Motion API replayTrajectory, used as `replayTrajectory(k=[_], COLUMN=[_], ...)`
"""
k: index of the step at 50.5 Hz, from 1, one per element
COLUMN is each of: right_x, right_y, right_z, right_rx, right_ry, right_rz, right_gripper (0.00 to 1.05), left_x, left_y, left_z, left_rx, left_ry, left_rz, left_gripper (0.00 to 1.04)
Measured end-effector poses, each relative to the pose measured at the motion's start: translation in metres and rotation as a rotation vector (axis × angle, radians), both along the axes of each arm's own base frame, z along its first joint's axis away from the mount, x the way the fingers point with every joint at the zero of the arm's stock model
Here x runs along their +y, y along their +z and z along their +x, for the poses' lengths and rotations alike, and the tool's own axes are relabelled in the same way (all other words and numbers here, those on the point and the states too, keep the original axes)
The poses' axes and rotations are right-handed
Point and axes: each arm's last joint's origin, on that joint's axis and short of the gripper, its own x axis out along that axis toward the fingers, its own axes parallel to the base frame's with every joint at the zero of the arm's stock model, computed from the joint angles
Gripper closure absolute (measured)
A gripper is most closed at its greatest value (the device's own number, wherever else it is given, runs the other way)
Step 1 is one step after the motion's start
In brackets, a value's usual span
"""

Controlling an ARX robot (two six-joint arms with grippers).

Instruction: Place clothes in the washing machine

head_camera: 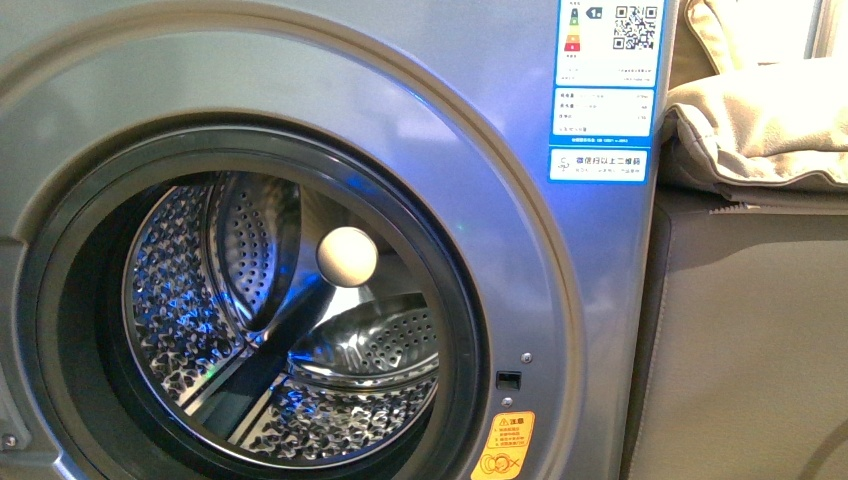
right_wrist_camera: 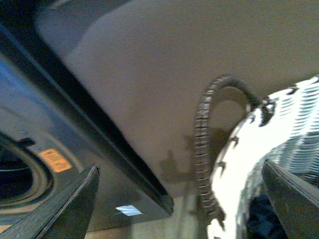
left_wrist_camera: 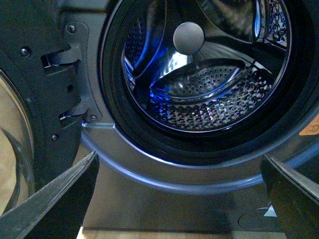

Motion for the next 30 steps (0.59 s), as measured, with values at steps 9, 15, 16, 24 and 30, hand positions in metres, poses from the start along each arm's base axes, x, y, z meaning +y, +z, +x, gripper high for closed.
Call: replayTrajectory(k=[9,15,16,24,30], right_x=[-0.038,-0.062,-0.067,-0.112,-0.137], right_y=[0.004,-0.022,-0.028,-0.082,-0.132], right_z=[0.034,0.05,0.052,0.072,0.087], right_rx=[0.139,0.237,0.255,0.383,0.474], right_ry=[-0.143,-0.211,-0.222,-0.314,-0.361], right_rz=[-0.063,-0.076,-0.075,-0.021,0.015], right_gripper=[0.08,0.08,0.08,0.08,0.08], left_x=[0.0,0.0,0.0,0.0,0.0], left_y=[0.0,0.0,0.0,0.0,0.0], left_z=[0.0,0.0,0.0,0.0,0.0], left_rx=[0.0,0.0,0.0,0.0,0.0], left_ry=[0.0,0.0,0.0,0.0,0.0], left_rz=[0.0,0.0,0.0,0.0,0.0], left_gripper=[0.07,0.07,0.07,0.07,0.07])
